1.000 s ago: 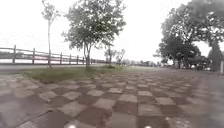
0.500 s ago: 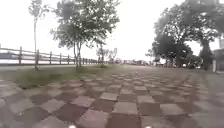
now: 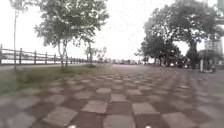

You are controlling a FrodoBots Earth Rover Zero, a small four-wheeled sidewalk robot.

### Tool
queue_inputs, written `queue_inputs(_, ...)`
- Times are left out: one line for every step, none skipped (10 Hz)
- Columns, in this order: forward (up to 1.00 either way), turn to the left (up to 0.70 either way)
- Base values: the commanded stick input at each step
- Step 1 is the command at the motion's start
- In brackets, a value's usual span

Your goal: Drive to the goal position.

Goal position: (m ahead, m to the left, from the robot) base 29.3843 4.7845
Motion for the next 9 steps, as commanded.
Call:
queue_inputs(0.85,-0.30)
queue_inputs(0.85,-0.30)
queue_inputs(0.85,-0.30)
queue_inputs(0.85,-0.30)
queue_inputs(0.85,-0.31)
queue_inputs(0.85,-0.33)
queue_inputs(0.85,-0.34)
queue_inputs(0.85,-0.29)
queue_inputs(0.85,-0.13)
